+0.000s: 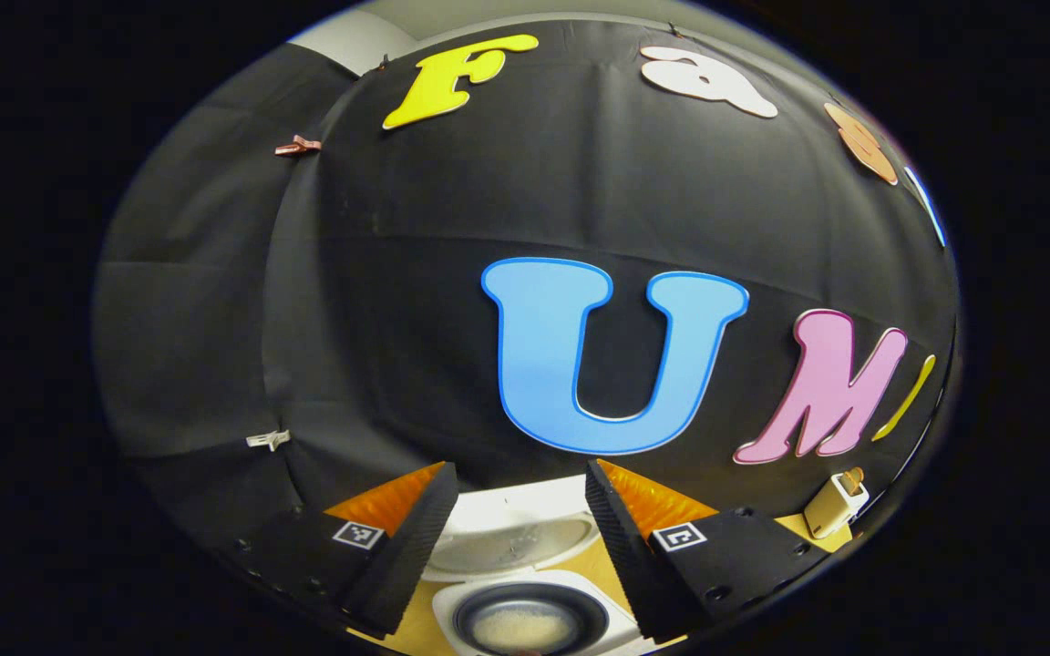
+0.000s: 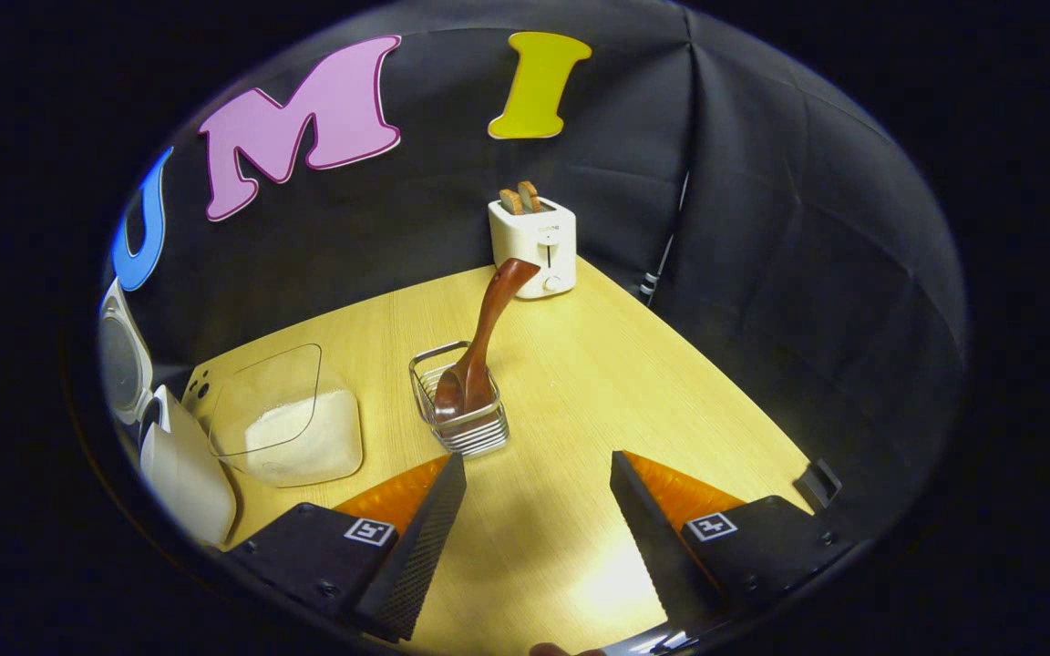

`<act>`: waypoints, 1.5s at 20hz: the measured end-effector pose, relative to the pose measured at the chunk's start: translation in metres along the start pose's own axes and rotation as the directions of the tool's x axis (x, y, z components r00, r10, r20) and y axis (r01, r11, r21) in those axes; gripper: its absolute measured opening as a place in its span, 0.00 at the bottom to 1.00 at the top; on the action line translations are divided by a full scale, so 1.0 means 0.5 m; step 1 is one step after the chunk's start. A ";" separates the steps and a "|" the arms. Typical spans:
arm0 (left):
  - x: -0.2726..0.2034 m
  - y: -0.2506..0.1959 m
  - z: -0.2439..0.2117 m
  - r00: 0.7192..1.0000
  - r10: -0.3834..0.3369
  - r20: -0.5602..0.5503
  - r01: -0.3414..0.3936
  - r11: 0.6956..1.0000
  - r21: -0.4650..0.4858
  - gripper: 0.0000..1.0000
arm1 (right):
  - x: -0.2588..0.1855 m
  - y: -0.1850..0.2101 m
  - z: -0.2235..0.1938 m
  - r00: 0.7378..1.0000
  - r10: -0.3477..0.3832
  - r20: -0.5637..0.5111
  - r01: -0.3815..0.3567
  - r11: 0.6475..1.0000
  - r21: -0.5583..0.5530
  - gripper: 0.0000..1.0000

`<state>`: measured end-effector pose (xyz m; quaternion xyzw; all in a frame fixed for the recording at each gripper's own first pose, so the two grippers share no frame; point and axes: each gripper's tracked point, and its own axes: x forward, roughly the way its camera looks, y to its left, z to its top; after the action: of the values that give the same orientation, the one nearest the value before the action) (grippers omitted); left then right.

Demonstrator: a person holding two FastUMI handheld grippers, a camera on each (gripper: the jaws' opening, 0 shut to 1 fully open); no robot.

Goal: Close the left gripper, press the button to open the rice cooker; take a wooden spoon from the chopstick holder with the right hand, scoop a spoonful of rice and pour it into the rice cooker, then put the wooden spoon back into the chopstick holder.

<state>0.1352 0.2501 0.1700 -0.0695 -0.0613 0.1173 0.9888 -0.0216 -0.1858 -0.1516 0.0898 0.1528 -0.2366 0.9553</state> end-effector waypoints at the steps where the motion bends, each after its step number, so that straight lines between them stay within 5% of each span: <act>1: 0.028 0.008 0.004 1.000 -0.004 -0.006 0.004 1.000 -0.014 0.92 | -0.015 -0.006 -0.006 1.000 -0.009 0.002 0.009 1.000 0.007 0.99; 7: 0.175 0.041 -0.072 0.987 -0.040 -0.156 0.040 0.999 0.002 0.91 | -0.085 -0.020 -0.034 0.998 -0.056 0.009 0.056 0.998 -0.001 0.99; 13: 0.218 0.041 -0.135 0.961 -0.026 -0.277 0.023 1.000 -0.013 0.87 | -0.126 0.018 -0.050 0.998 -0.057 0.017 0.058 0.996 -0.068 0.99; 14: 0.218 0.033 -0.144 0.957 -0.025 -0.290 0.024 1.000 -0.006 0.96 | -0.133 0.024 -0.058 0.999 -0.054 0.011 0.054 0.995 -0.079 0.99; 22: 0.110 -0.024 -0.204 0.925 -0.049 -0.377 0.024 0.997 -0.070 0.97 | -0.106 0.071 -0.067 0.999 0.037 0.007 -0.035 0.992 -0.123 0.98; 30: -0.051 -0.093 -0.383 0.854 -0.069 -0.516 0.020 0.995 -0.100 0.97 | -0.055 0.128 -0.032 0.984 0.177 -0.004 -0.176 0.973 -0.151 0.99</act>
<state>0.1471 0.1757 -0.0140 -0.1420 0.2006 0.0684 0.9669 -0.0181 -0.1143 -0.1511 0.0291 0.1570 -0.1389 0.9774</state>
